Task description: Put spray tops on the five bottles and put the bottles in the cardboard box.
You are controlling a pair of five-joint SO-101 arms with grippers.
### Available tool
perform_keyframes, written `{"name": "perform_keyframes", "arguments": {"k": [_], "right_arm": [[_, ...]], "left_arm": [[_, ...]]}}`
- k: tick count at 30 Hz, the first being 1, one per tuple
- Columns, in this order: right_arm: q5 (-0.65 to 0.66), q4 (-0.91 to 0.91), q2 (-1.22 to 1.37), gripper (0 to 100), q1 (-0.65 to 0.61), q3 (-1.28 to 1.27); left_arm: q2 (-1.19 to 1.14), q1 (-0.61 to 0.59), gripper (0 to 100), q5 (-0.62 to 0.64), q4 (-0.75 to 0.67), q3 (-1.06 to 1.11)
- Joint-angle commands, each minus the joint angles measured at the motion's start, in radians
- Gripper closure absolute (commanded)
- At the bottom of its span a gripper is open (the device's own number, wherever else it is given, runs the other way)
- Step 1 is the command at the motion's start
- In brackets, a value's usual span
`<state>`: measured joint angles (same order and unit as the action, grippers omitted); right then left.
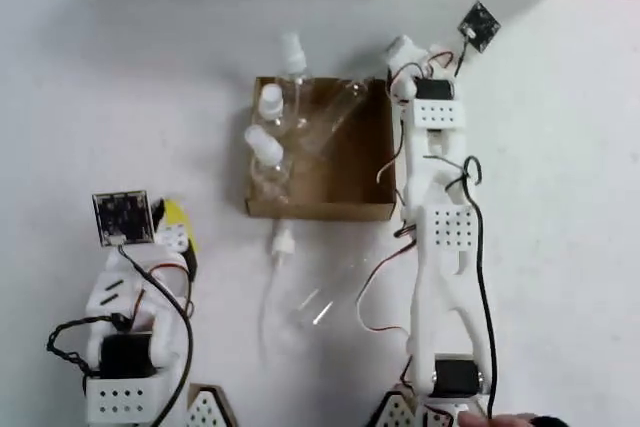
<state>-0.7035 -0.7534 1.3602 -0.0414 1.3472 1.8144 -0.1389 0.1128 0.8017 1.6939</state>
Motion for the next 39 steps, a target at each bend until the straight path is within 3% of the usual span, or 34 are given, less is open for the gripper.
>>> {"name": "perform_keyframes", "arguments": {"k": [1, 11, 25, 33, 39], "right_arm": [[-0.008, -0.008, -0.022, 98.7, 0.033, 0.078], [-0.009, -0.124, -0.136, 98.5, 0.108, 0.084], [0.008, -0.544, -0.486, 98.5, 0.240, 0.084], [0.299, -1.004, -0.740, 98.4, 0.254, 0.083], [0.488, -1.020, -0.848, 98.4, 0.383, -0.026]], "left_arm": [[0.010, -0.001, 98, -0.011, 0.006, 0.000], [0.010, -0.001, 98, -0.011, 0.005, 0.000], [0.010, -0.001, 98, -0.011, 0.000, 0.000], [0.010, -0.001, 98, -0.084, 0.006, 0.000], [0.010, -0.001, 98, -0.114, 0.006, 0.000]]}}
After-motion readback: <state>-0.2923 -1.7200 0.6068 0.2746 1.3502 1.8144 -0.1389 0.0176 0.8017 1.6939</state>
